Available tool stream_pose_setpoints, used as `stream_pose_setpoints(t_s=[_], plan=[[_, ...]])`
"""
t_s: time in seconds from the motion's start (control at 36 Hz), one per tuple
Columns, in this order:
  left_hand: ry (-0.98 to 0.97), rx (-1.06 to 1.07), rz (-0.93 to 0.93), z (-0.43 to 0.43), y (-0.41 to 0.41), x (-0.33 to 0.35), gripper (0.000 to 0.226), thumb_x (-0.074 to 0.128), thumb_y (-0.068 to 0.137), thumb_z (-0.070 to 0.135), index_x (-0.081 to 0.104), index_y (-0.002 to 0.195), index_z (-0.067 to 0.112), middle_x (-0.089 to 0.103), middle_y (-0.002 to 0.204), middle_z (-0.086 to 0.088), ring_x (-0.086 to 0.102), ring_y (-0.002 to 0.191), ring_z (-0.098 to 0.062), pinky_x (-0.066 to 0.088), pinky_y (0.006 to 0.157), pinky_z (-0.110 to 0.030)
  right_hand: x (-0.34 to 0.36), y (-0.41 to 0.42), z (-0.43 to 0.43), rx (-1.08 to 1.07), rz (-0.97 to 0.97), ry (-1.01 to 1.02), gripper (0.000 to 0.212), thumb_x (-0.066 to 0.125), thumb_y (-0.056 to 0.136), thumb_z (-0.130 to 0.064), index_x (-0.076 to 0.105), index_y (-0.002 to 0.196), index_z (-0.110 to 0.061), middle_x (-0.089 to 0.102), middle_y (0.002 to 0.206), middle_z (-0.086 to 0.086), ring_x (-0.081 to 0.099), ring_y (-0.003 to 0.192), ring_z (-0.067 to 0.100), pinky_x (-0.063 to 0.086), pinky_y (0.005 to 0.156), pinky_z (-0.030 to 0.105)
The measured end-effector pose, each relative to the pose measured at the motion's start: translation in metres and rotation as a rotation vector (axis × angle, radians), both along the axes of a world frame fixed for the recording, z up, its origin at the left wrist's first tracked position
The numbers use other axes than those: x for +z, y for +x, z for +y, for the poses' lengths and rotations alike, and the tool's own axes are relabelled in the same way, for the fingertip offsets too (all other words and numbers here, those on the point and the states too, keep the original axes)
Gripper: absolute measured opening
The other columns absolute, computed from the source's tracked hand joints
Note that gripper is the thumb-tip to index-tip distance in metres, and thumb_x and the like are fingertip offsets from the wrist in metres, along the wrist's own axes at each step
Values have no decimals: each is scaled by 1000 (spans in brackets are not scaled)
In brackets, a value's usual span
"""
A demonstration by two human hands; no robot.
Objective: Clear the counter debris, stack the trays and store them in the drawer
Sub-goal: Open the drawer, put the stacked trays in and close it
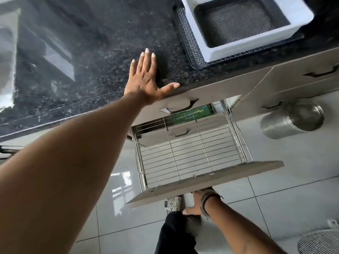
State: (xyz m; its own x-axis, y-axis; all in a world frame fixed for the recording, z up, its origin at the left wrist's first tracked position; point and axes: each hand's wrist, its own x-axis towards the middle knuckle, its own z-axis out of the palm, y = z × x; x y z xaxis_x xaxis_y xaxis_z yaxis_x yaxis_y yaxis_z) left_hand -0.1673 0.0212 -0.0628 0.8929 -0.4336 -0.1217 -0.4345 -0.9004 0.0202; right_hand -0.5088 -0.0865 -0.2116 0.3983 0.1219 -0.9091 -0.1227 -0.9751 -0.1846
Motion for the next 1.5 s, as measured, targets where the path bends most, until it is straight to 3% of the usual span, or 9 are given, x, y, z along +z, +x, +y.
stream_pose_setpoints(t_s=[0.36,0.53,0.64,0.83,0.94,1.06,1.22,1.39,1.5], plan=[[-97,52,-88,-33,58,61,123,10,70,96,1,156,8,-3,166,-11,-4,154,-22,0,125,-48,81,100,-55,38,142,-64,85,44,69,-80,35,141,-36,36,153,6,39,135,34,36,105,45],[-54,58,-21,-9,49,33,124,9,70,96,0,156,8,-4,166,-10,-6,154,-22,0,125,-47,109,120,-18,142,308,-5,83,54,74,-71,61,119,-3,69,114,18,67,98,33,52,68,33],[-15,47,41,14,30,4,124,10,70,96,-1,156,6,-5,166,-10,-7,154,-21,0,125,-46,148,161,-41,-202,381,308,74,63,69,-69,69,96,-1,76,83,18,72,64,26,59,68,32],[-281,164,144,13,25,-6,108,17,82,83,9,155,4,1,166,-15,-4,154,-24,-7,123,-44,233,289,-177,-895,-922,654,50,64,75,-57,67,63,-8,58,41,4,51,38,14,41,44,22],[-656,575,278,-52,70,21,90,33,89,72,38,146,3,32,156,-22,26,146,-34,16,122,-46,251,376,-256,-1096,-1488,153,34,57,79,-46,68,75,-14,66,72,5,62,74,18,49,71,37],[-736,840,457,-109,106,39,100,40,74,86,60,127,4,51,140,-23,44,132,-41,36,113,-46,230,415,-316,-1137,-1009,-302,90,46,73,-77,55,128,-6,51,137,22,46,127,40,36,108,45],[-1135,981,747,-131,120,34,100,71,60,70,55,130,1,62,131,-17,63,115,-34,52,100,-47,212,441,-344,-1094,-721,-164,115,40,56,-89,48,132,-3,49,142,23,48,128,40,36,110,46],[-1209,966,648,-105,109,52,69,76,68,62,63,99,1,68,102,-12,68,86,-24,59,78,-35,222,426,-331,-1259,-864,67,80,60,56,-79,65,90,-7,64,88,6,57,85,26,42,75,34],[-1283,840,621,-59,70,105,56,77,68,59,65,84,7,58,78,-14,51,71,-21,41,66,-35,265,389,-295,-1228,-1034,134,59,66,62,-67,37,49,-17,35,46,-9,34,48,13,27,45,28]])
